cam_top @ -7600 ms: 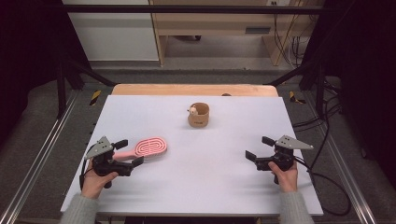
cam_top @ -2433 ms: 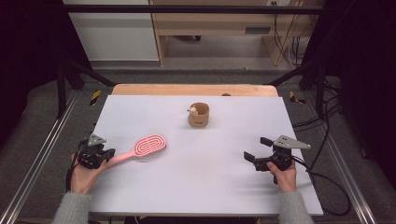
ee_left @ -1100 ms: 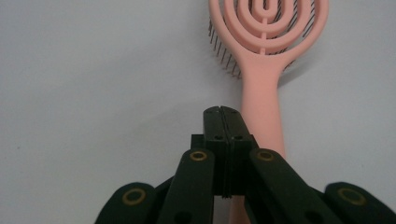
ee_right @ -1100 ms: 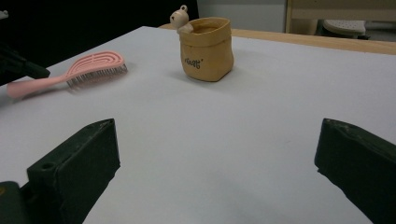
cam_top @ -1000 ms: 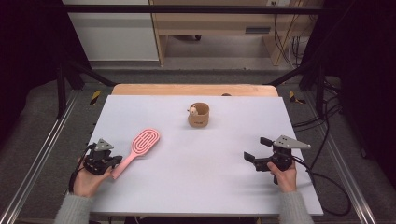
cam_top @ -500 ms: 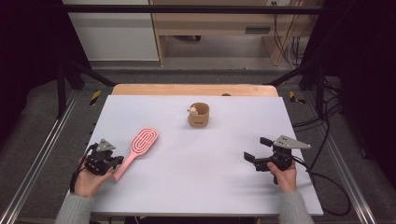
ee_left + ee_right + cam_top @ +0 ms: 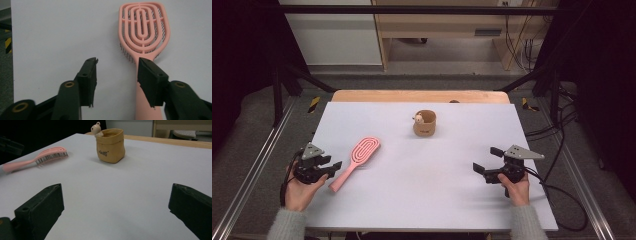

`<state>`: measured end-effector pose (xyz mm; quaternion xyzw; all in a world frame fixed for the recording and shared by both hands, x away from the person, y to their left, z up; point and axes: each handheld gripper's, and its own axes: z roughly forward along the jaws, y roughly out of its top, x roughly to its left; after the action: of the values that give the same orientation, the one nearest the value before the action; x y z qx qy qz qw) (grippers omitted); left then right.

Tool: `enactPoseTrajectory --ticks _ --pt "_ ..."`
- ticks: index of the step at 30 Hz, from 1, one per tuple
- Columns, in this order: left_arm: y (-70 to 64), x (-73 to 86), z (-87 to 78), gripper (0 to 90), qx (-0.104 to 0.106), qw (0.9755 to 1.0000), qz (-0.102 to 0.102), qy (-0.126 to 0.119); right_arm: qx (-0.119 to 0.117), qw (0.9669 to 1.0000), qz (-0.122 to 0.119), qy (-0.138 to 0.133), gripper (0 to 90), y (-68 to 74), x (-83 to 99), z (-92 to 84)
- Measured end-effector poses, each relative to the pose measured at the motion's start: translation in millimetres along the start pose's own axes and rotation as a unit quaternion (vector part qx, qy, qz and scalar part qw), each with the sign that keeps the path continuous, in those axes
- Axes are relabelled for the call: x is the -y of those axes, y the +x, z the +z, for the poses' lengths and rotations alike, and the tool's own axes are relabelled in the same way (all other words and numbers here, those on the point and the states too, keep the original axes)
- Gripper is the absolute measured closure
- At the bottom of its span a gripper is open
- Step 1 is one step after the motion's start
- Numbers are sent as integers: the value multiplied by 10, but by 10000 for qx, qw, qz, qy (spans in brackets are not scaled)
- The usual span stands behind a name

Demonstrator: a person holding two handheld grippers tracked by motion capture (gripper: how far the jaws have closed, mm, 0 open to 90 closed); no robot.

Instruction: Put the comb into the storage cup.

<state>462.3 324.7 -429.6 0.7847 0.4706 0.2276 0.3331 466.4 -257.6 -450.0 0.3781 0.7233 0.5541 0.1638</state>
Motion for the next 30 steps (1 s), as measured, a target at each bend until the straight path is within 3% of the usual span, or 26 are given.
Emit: enactPoseTrajectory --ticks 7,10,16,30 --pt "-12 -30 1 279 298 9993 -107 -213 0 10000 0 -2 3 0 0 0" --pt "-34 -45 -4 164 329 9991 -117 -223 0 10000 -11 8 3 -1 1 0" --pt "-41 -77 -20 37 406 9988 -165 -233 1 10000 -1 -4 3 -1 -1 0" --pt "-137 -160 73 0 496 9987 4 70 6 10000 11 17 3 2 1 3"
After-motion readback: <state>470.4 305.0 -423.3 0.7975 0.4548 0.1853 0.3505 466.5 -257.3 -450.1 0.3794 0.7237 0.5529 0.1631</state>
